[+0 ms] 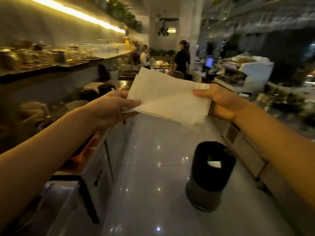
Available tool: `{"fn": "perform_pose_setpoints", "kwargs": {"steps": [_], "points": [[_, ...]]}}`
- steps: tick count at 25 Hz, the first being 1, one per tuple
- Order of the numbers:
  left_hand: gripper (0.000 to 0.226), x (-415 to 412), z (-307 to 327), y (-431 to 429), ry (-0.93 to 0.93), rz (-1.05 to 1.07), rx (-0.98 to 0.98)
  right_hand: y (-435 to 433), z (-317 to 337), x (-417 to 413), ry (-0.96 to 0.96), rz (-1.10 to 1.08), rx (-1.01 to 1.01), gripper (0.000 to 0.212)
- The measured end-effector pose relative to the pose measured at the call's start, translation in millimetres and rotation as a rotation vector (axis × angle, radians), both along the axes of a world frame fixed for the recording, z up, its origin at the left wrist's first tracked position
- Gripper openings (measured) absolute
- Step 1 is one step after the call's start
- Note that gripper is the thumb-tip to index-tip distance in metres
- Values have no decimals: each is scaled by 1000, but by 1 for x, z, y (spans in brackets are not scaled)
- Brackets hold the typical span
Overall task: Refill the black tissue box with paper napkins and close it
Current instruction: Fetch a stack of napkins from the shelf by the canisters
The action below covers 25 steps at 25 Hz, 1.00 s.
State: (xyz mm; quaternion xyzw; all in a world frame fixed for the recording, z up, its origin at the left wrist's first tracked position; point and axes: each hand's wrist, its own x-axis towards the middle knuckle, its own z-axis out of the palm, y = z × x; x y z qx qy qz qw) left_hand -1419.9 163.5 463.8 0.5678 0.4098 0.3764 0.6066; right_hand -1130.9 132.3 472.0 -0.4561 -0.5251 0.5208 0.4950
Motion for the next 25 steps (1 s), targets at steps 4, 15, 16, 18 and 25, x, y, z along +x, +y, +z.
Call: {"fn": "perform_pose_setpoints", "kwargs": {"steps": [4, 15, 16, 18, 25], "points": [[24, 147, 4, 4, -10, -191, 26, -55, -1, 133, 43, -222, 6, 20], [23, 504, -15, -56, 76, -742, 5, -245, -36, 402, 111, -761, -3, 36], [24, 530, -20, -59, 88, -787, -5, -257, -41, 417, 117, -796, -1, 38], [24, 574, -29, -64, 108, -845, -12, -278, -50, 442, 131, -859, 2, 35], [22, 750, -51, -65, 110, -1116, -27, -312, -67, 554, 136, -1150, -27, 29]]}}
